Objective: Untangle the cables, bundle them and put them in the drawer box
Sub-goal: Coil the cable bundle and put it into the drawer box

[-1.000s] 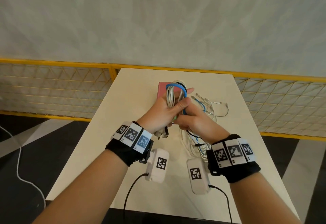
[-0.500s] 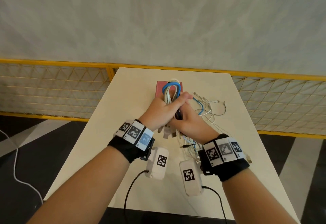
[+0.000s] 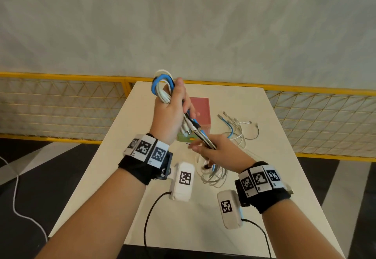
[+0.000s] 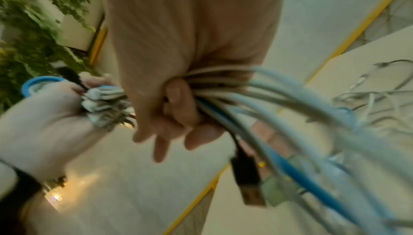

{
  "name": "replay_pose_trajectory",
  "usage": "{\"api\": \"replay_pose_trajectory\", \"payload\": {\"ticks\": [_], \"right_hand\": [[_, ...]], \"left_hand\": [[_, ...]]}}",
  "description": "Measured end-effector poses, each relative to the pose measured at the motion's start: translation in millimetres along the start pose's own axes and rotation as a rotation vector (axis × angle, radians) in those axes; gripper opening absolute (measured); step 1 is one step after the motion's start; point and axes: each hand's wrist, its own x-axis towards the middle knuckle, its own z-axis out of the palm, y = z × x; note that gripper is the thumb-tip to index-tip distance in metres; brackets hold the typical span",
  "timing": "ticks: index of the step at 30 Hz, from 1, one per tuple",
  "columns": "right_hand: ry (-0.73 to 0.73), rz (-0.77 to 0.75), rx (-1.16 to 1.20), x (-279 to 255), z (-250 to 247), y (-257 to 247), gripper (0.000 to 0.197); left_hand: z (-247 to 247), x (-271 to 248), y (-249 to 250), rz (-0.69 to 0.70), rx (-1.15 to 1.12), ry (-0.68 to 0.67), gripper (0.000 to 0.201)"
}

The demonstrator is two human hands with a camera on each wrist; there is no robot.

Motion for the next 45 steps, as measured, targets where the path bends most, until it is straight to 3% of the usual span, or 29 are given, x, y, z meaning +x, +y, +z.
{"api": "replay_pose_trajectory", "payload": {"ticks": [3,6,11,14,19,22,24,28,31,36,41,45], "right_hand": [[0.024,0.083,0.053,-3.6,2.0,10.4,0.021],[0.119,0.062,0.059,1.9,-4.3,13.1,0.015],[0.499,0.036,-0.098,20.2,-28.8,10.2,0.014],[0.590,0.020,-0.142,25.6,-32.0,-5.9,0.025],[0.560,-0.078,-0.352,30.9,-28.1,-34.9,0.050],[0.523,-0.146,-0.377,31.3,-29.9,-41.1,0.057],[0.462,-0.190,-0.335,28.6,-33.6,-42.0,0.048],[0.227,-0.222,-0.249,15.8,-44.4,-36.5,0.010],[0.149,-0.181,-0.114,4.4,-43.2,-23.3,0.010],[0.205,-0.158,0.094,-5.1,-33.0,-12.9,0.025],[0.394,-0.060,0.283,5.1,-24.0,-29.1,0.028],[0.306,-0.022,0.443,4.3,-25.2,-46.6,0.043]], "left_hand": [[-8.4,4.8,8.7,-0.068,-0.149,-0.014,0.046],[-17.6,2.8,10.7,-0.094,-0.137,-0.085,0.041],[-30.8,-4.7,7.2,-0.133,0.116,-0.170,0.037],[-26.6,-11.1,4.5,-0.175,0.358,-0.174,0.036],[-8.8,-24.3,-3.8,-0.278,0.573,-0.391,0.032],[-5.0,-24.4,-12.0,-0.330,0.573,-0.357,0.028],[-5.6,-21.2,-17.0,-0.308,0.546,-0.346,0.025],[-11.9,-18.0,-11.4,-0.329,0.396,-0.292,0.018],[-15.1,-17.5,-9.7,-0.327,0.293,-0.295,0.026],[-13.1,-10.8,-9.9,-0.341,0.182,-0.260,0.029],[-3.2,-11.9,-15.6,-0.290,0.484,-0.323,0.038],[-5.8,-7.9,-23.6,-0.265,0.693,-0.264,0.045]]}}
